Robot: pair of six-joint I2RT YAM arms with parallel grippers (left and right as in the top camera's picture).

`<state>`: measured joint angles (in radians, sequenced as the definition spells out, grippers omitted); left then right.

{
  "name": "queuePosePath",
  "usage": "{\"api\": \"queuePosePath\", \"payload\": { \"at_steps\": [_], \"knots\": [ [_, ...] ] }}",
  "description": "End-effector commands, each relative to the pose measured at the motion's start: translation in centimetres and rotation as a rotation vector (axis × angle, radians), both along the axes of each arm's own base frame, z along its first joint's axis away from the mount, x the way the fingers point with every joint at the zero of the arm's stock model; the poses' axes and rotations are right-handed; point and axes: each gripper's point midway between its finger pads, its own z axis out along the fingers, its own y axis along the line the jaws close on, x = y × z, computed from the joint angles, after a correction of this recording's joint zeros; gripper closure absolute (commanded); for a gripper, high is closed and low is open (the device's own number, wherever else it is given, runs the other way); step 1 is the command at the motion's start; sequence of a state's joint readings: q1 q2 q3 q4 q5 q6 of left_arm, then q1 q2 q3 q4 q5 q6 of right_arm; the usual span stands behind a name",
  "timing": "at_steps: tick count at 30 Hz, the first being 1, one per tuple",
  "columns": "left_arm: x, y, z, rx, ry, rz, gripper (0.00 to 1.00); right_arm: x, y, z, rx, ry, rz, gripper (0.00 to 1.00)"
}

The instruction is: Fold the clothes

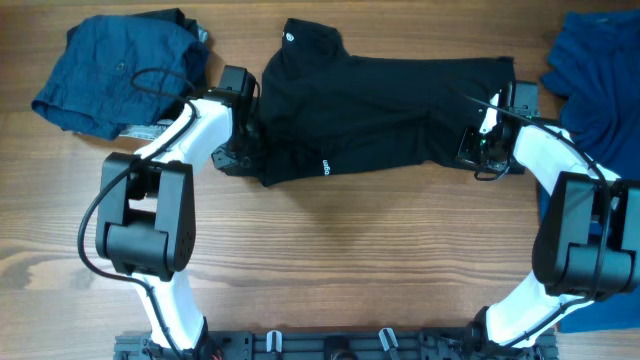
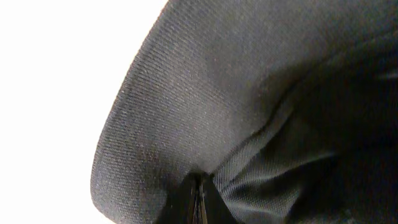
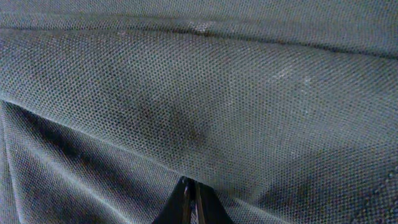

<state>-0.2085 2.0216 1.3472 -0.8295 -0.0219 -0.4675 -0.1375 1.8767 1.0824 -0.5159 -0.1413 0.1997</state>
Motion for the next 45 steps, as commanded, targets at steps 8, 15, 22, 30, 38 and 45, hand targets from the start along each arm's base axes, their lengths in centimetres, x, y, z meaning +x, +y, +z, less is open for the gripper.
{"api": "queuePosePath", "payload": {
  "at_steps": [8, 15, 22, 30, 38, 45],
  "knots": [
    [-0.5, 5.5, -2.0, 0.193, 0.050, 0.051, 0.96, -9.3, -0.8, -3.6, -0.065, 0.397, -0.073, 0.96],
    [0.5, 5.5, -0.1, 0.184, -0.007, 0.056, 0.96, -8.0, -1.0, -1.2, -0.068, 0.345, -0.076, 0.96],
    [3.7, 4.4, 7.9, 0.107, -0.230, 0.074, 0.91, -4.7, 0.1, 4.9, 0.002, 0.155, -0.066, 0.77],
    [2.1, 0.8, 7.8, -0.105, -0.164, 0.038, 0.96, -5.0, 1.7, 5.1, 0.037, 0.160, -0.004, 0.87],
    [1.7, 0.9, 6.2, -0.097, -0.114, 0.039, 0.96, -5.3, -4.0, 5.9, -0.074, 0.182, -0.283, 0.87],
    [1.7, 0.9, 6.1, -0.096, -0.111, 0.039, 0.96, -6.1, -6.9, 8.7, -0.034, 0.207, -0.390, 0.91]
  ]
}}
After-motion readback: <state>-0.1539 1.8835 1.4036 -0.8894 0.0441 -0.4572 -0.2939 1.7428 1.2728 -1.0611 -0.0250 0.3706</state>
